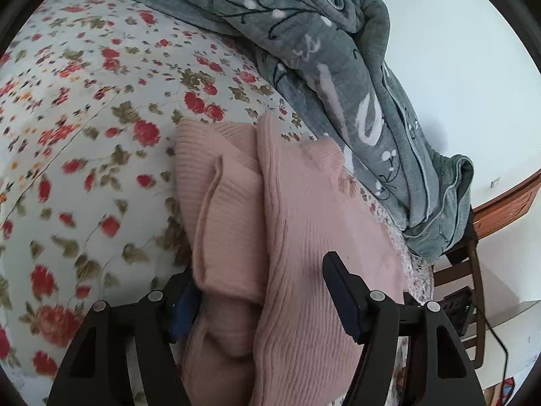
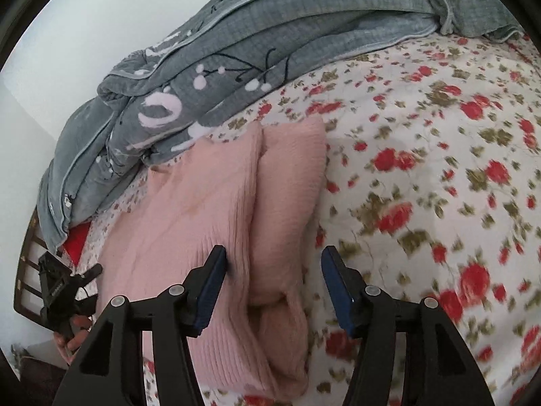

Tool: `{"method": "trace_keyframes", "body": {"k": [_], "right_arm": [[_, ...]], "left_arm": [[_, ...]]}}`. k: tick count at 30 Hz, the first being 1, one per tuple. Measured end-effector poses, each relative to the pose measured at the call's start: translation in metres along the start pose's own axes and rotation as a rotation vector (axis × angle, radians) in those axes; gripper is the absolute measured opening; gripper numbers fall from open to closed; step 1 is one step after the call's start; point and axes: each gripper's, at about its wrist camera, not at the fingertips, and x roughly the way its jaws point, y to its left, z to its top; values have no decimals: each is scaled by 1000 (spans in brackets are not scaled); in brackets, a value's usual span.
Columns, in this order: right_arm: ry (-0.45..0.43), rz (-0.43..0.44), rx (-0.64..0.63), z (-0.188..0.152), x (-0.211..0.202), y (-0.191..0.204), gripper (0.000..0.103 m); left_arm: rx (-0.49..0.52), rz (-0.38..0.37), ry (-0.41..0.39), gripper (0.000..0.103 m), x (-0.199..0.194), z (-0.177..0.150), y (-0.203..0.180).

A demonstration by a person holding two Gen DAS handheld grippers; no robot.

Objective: Fold small clothes

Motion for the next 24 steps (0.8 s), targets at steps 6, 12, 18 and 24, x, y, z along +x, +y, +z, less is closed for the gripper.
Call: {"method": "trace_keyframes", "body": {"k": [6,12,18,24], "right_arm": [[41,-9,-59,10,31,16,58],[-1,15,-75,11,12,23,21],[-24,14,-95,1,-26,41,21],[-11,28,-105,-32,-70,44,21]], "left_arm": [[-24,57,-13,51,11,5,-7],[-86,48,-27,23,1,4,-12],[-18,46,-36,23,-33,-13,-47],[-18,39,-14,23,-65,-50,-46]]}}
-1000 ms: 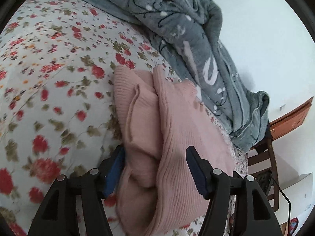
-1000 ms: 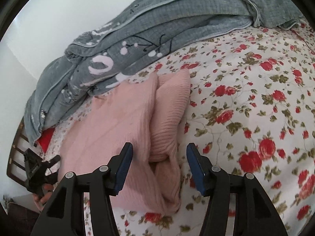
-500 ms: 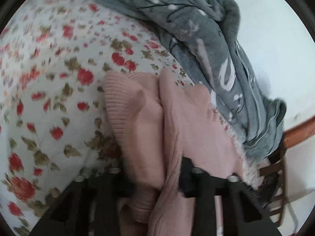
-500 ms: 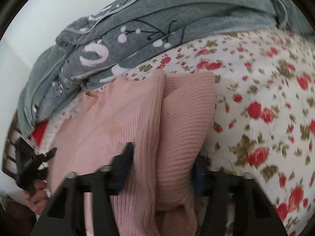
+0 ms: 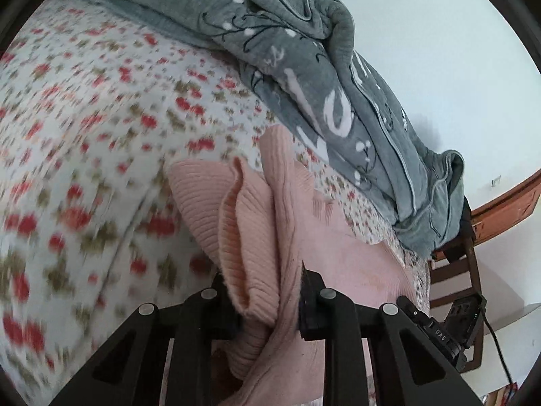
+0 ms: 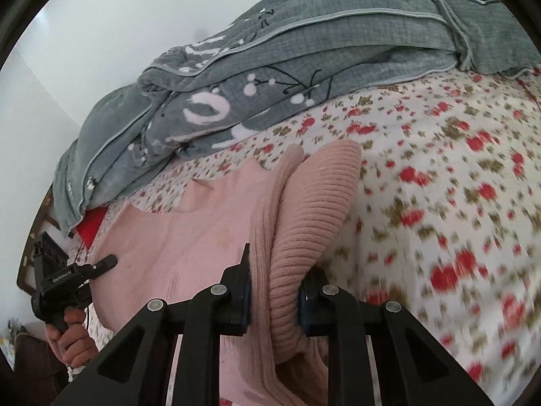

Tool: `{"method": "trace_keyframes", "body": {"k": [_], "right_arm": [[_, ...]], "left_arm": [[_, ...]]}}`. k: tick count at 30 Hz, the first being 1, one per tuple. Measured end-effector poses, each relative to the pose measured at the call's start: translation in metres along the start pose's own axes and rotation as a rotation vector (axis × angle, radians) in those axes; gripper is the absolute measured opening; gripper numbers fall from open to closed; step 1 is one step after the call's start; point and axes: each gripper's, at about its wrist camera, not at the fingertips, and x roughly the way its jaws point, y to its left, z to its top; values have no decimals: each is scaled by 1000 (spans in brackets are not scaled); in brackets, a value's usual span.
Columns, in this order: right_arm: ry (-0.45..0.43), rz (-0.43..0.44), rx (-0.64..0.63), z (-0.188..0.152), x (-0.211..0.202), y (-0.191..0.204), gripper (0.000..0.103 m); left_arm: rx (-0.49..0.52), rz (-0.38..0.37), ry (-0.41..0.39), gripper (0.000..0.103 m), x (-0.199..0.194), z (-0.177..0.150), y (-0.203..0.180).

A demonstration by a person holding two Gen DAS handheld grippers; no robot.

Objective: Fold small clothes

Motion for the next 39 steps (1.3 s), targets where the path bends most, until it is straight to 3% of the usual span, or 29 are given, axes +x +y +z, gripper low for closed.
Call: {"method": "trace_keyframes", "body": {"k": [10,13,16,18,21,23,25,29,31,33,34,35,36,39], "right_arm": [[6,36,26,-94,-69,-30,21],[-10,30,14,-111,-71,-37,24],[2,-54,-40,-118,-54,-40,36],[-15,-64,-73,-121,-56,-43,38],[-90,-119,-102,-121,-79,-45,47],[-137,-161,-148,-116,-93,-41,47],[-185,-201,-191,-106,-101,-33,47],[-164,-134,-203,-77,-81,-17,48],[-114,-113,-209,-65,-56,-11,47],[-30,-173,-211,-56,-19,-12,45],[-5,-190,-205,-55,-8,-15,35],[23,-198,-195,-54,3,-19,17],[39,-189,-191,-54,9,-22,8],[-52,-156,-245,-52,-6,-15,5]], "left_arm": [[20,-37,36,24,-45,-99,17],[55,15,28,30,-44,-114,19],[82,117,15,40,-34,-114,25],[105,123,0,42,-37,-115,28],[184,190,-68,47,-56,-115,25],[247,230,-115,47,-68,-110,16],[284,211,-145,47,-73,-99,5],[313,161,-112,47,-51,-71,-16],[318,206,-83,47,-27,-58,-22],[312,276,-48,43,-1,-51,-22],[299,284,-33,24,7,-48,-17],[276,286,-19,16,13,-46,-12],[249,274,-13,14,15,-45,-7],[232,177,-69,11,-1,-42,-1]]}}
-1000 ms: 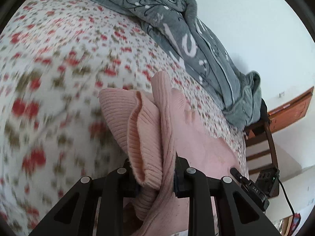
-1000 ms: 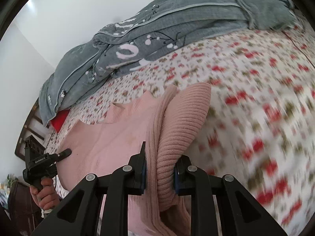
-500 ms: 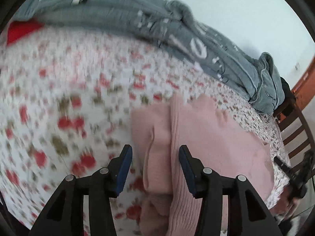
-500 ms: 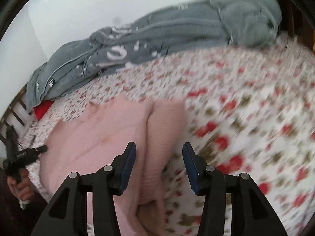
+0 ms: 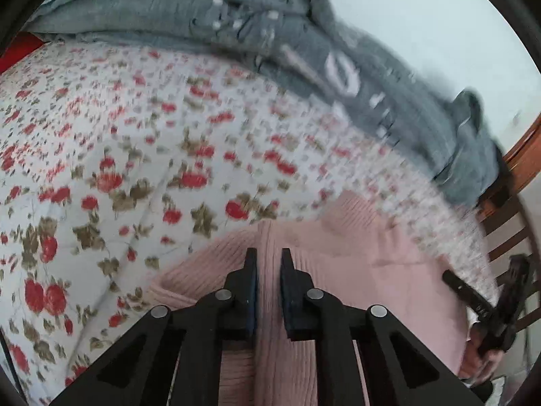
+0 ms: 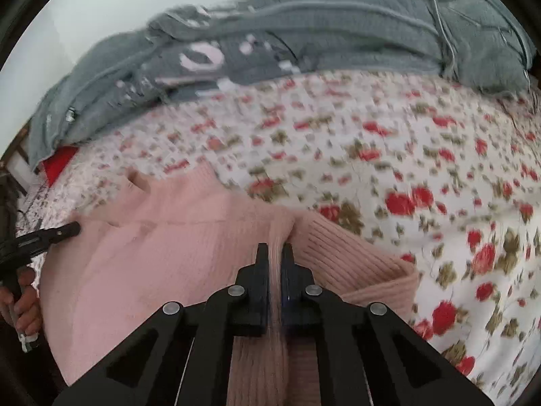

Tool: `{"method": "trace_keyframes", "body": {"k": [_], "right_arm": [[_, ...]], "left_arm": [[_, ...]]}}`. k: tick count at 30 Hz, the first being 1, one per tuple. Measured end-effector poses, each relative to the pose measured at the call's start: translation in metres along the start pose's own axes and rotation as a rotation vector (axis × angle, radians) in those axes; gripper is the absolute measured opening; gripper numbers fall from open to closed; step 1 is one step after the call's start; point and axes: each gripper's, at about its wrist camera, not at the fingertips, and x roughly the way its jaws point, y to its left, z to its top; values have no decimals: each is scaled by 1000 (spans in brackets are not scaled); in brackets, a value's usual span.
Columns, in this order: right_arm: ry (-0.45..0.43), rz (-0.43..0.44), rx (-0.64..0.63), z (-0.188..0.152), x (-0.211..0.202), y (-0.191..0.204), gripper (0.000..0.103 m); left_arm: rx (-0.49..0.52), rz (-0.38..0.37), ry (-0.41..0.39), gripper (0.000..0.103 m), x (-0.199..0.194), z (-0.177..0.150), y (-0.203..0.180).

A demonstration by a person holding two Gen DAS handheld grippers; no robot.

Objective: Fold small clothes

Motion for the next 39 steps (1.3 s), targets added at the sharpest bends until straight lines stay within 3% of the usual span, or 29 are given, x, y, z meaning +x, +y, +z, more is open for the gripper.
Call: {"method": "trace_keyframes", "body": {"k": [2,4,8,12,15,19,23,30,35,39], "right_arm": [[-54,14,-4,5,-10,2,5],[-70,-2,2,9,-10,3,5],[53,-52,28,7,27,-2,5],[45,-56,23,6,20,-1,8],[22,-92,22,5,3,-3,14],[-20,-71,45,-7,-30,-13,47],[-25,-40,94,-18,-52,-27,60],[49,45,198,-50,-53,-48,60],[47,72,208,-57,-51,-47,60],[51,155,254,-51,-49,-51,60]], "left_arm": [[3,-25,-27,10,-7,3,2],[-8,27,-32,7,-2,3,1],[3,87,-15,7,16,-2,2],[4,73,-24,9,10,-3,2],[-5,41,-23,28,-3,-4,4],[-1,-5,-84,60,-36,-12,10],[-38,-63,-69,63,-52,-23,23],[-106,-149,46,64,-33,-56,43],[-122,-197,45,67,-24,-59,40],[-133,-231,67,67,-19,-54,36]]}}
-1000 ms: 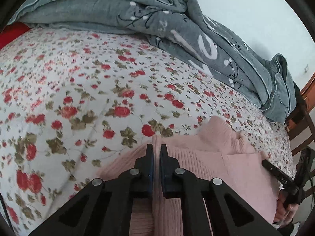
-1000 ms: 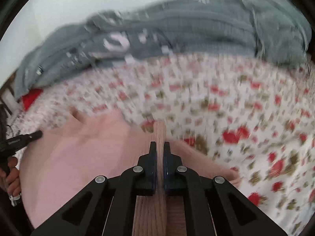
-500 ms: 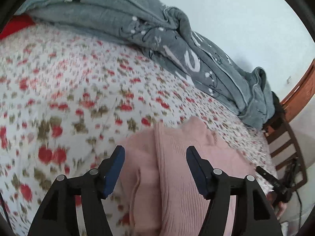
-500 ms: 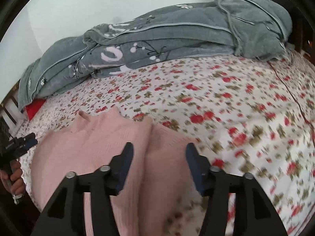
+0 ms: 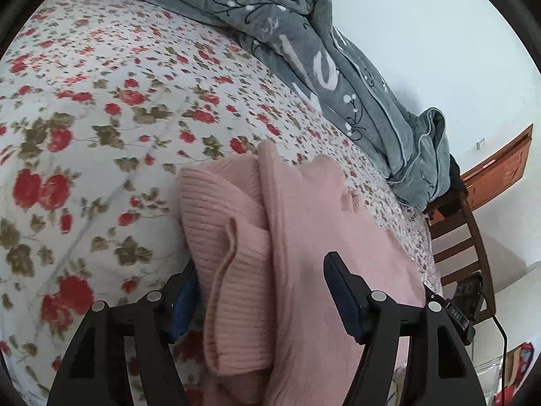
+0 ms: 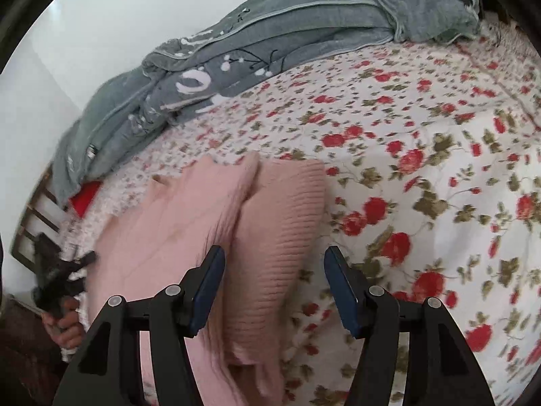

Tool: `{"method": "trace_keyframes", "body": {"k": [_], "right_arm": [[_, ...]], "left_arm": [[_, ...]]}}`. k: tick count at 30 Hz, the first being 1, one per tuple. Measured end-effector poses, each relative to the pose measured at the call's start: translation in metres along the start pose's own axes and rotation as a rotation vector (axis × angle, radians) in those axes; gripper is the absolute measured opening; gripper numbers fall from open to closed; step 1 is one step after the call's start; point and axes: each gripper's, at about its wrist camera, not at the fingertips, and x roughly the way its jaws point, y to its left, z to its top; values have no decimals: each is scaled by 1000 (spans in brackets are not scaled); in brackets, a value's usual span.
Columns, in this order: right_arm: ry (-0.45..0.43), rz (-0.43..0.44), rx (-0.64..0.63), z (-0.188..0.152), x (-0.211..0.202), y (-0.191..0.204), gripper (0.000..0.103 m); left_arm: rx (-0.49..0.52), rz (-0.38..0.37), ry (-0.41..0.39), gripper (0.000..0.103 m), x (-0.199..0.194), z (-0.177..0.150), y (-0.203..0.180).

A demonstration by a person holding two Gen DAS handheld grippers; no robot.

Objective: Fold small clothes

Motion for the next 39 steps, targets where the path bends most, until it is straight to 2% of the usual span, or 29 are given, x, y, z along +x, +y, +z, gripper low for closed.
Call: {"method": "trace_keyframes", "body": {"k": [6,8,12,16,19,20,21,22,23,25,27,29,35,39], "right_arm": [[-8,124,86,3,-7,-14,60],[-5,140,84,3,-8,-12,61],[16,87,29,2,1,3,65],[56,-19,-39,0,23,15,65],[44,-54,-74,5,32,20,66],[42,-54,-69,9,35,20,64],[30,-48,-56,13,37,18,58],[25,-43,-51,15,38,17,36],[29,-29,-51,18,41,18,22],[-13,-32,-88,21,35,29,18],[-80,-57,-174,23,25,48,17],[-127,-48,-205,29,17,60,17],[-175,-4,-166,69,16,73,16],[-167,13,-131,97,30,76,16]], "left_arm": [[-41,-76,7,67,-2,1,11],[-57,-91,9,67,-2,1,14],[-50,-70,7,67,0,1,10],[-14,-22,19,67,8,4,1],[15,27,41,65,19,10,-5],[22,47,32,62,20,12,-7],[31,81,30,46,21,12,-8],[46,123,33,30,22,14,-11],[53,123,21,26,21,15,-13],[64,108,-4,23,15,18,-17],[102,113,-36,23,9,22,-26],[146,128,-61,22,4,30,-36],[158,111,-107,22,-1,72,-55],[175,138,-104,23,13,100,-58]]}}
